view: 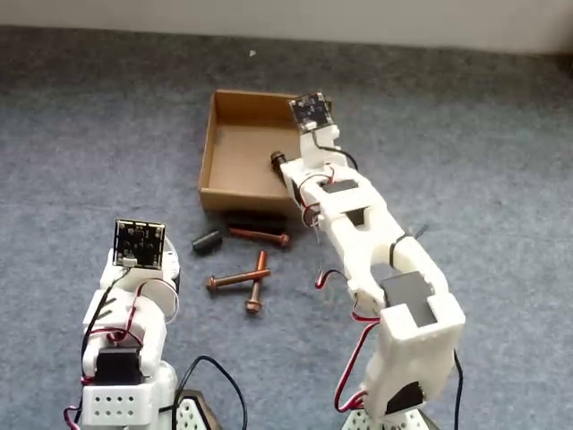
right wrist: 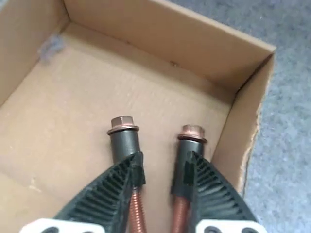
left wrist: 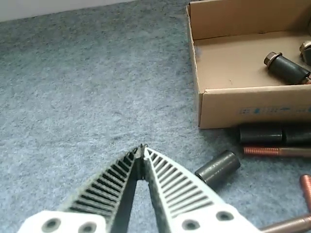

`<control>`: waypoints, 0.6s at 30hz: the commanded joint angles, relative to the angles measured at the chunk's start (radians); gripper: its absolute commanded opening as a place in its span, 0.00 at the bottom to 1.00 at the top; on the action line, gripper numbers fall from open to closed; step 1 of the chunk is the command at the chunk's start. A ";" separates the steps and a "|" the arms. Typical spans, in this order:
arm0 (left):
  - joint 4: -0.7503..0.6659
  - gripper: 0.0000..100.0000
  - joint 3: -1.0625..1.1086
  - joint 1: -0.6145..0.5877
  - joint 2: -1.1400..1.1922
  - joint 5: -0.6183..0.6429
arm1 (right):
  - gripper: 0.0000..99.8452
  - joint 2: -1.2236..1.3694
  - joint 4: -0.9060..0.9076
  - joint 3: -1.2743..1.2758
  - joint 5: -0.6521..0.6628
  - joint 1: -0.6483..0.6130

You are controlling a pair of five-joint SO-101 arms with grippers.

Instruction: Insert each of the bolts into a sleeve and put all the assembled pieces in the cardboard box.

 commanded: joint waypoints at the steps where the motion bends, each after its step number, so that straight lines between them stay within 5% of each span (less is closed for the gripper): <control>1: -0.015 0.01 0.010 -0.007 -0.008 0.002 | 0.14 -0.051 0.018 -0.030 0.005 0.016; 14: -0.015 0.01 0.001 -0.018 -0.008 0.002 | 0.13 -0.630 0.277 0.180 0.006 -0.050; 18: -0.015 0.01 -0.015 -0.107 -0.008 0.006 | 0.13 -0.769 0.400 0.217 0.006 -0.105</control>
